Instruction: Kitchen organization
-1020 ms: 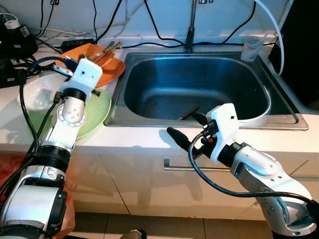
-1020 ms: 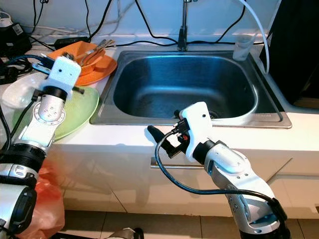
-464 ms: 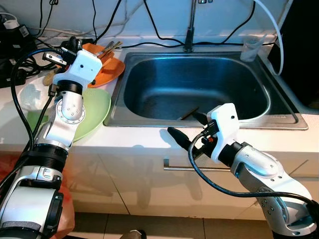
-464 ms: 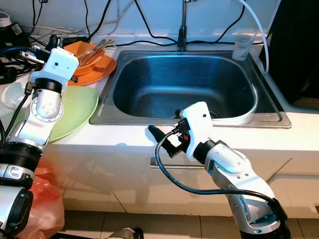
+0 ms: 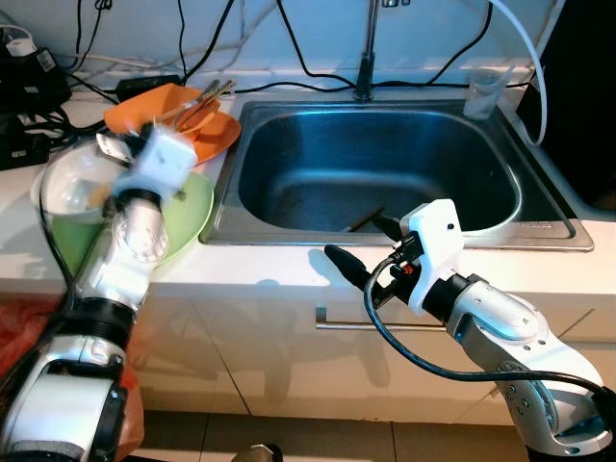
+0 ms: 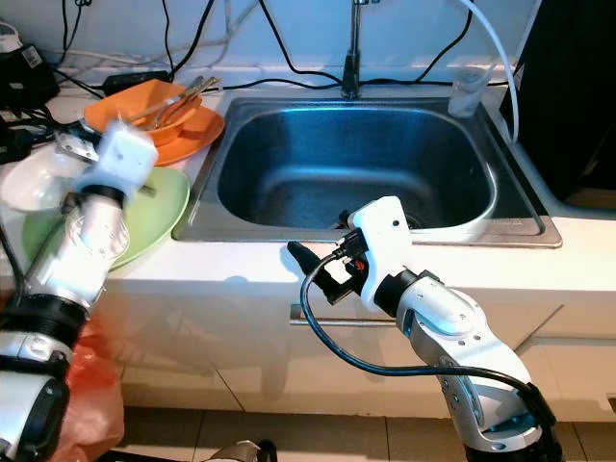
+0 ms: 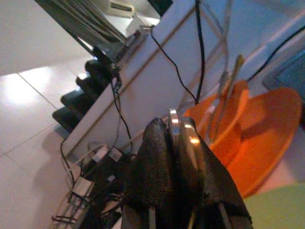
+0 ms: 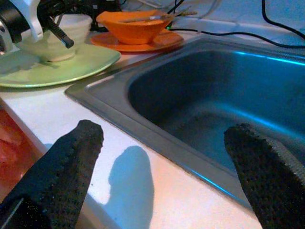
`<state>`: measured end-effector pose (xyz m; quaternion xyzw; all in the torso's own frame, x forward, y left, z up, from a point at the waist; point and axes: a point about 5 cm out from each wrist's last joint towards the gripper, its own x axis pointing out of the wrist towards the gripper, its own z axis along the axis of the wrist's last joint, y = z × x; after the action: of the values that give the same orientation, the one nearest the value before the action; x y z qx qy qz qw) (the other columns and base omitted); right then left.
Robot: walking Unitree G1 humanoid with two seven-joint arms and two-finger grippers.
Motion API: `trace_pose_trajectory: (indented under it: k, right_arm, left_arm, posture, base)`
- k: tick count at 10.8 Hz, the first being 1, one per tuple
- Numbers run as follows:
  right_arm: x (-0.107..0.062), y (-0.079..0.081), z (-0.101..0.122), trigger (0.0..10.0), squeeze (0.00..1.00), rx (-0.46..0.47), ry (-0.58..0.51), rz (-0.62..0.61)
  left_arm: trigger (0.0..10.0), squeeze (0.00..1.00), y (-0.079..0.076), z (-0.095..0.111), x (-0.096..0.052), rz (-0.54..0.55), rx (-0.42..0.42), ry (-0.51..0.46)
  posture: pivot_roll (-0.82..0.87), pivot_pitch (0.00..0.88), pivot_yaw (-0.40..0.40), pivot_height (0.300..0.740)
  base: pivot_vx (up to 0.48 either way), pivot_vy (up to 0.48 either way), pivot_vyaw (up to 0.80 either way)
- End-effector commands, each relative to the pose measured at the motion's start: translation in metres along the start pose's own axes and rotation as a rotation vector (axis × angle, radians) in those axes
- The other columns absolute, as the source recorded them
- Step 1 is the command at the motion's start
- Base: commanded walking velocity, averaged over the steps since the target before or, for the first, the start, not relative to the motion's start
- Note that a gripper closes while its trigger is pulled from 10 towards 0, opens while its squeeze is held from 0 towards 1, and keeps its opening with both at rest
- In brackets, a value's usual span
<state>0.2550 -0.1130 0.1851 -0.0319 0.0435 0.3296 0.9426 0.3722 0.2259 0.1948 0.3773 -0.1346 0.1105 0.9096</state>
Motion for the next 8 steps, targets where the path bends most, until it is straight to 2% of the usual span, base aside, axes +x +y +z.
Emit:
trace_pose_trajectory:
  k: [1,3,4,5,8]
  right_arm:
    - [-0.0004,0.0008,-0.0025,10.0,0.00,-0.002,0.010,0.009]
    - [-0.0007,0.0002,-0.0026,10.0,0.00,-0.005,0.011,0.009]
    - [-0.0008,-0.0002,-0.0027,10.0,0.00,-0.006,0.011,0.009]
    - [-0.0003,-0.0001,-0.0030,10.0,0.00,-0.006,0.013,0.011]
    - [-0.0002,0.0000,-0.0032,10.0,0.00,-0.007,0.012,0.011]
  left_arm:
    - [0.0,0.00,-0.0026,-0.0092,-0.0034,-0.017,-0.016,0.049]
    - [0.0,0.00,-0.0013,-0.0112,-0.0028,-0.018,-0.012,0.055]
    - [1.8,0.00,0.0020,-0.0101,-0.0013,-0.013,-0.007,0.048]
    - [10.0,1.00,0.0037,-0.0070,-0.0001,-0.019,-0.033,0.034]
    - [10.0,1.00,0.0013,-0.0078,-0.0010,-0.031,-0.046,0.038]
  posture:
    - [0.02,0.042,0.064,0.740]
    - [0.02,0.041,0.062,0.740]
    - [0.02,0.041,0.061,0.740]
    - [0.02,0.041,0.061,0.740]
    - [0.02,0.037,0.063,0.740]
  base:
    - [0.000,0.000,0.00]
    - [0.000,0.000,0.00]
    - [0.000,0.000,0.00]
    - [0.000,0.000,0.00]
    - [0.000,0.000,0.00]
